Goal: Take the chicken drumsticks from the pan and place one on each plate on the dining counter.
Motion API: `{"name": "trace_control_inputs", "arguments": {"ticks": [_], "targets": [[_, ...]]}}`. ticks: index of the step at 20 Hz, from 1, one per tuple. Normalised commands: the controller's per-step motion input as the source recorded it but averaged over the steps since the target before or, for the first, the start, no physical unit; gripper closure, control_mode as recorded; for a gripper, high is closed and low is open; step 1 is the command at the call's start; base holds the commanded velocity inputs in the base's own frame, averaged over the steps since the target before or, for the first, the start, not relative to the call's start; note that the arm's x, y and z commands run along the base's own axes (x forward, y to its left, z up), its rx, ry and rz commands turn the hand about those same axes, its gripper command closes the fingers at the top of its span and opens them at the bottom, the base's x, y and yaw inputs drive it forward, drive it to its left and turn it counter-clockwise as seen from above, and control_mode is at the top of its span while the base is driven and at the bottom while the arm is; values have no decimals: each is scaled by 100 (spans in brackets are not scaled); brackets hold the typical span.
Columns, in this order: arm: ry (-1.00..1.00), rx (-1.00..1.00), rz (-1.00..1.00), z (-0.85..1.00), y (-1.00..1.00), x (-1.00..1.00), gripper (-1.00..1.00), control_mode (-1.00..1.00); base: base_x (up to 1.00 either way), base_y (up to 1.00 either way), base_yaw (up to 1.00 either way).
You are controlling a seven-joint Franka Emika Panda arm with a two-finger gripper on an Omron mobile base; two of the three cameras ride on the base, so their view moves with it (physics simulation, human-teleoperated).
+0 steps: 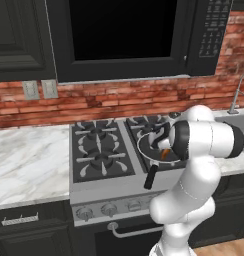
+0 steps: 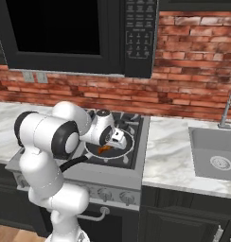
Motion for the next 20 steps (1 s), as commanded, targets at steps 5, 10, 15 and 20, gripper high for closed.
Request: {"name": "trace_control_inputs", "arguments": {"ticks": [5, 10, 15, 20], "targets": [[-1, 6, -17, -23, -4, 0, 100, -100, 0, 0, 0], [-12, 0, -23, 49, 15, 0, 100, -100, 0, 0, 0], [-8, 1, -27, 100, 33, -28, 100, -100, 0, 0, 0], [-21, 10, -39, 86, 0, -100, 100, -100, 0, 0, 0]]}}
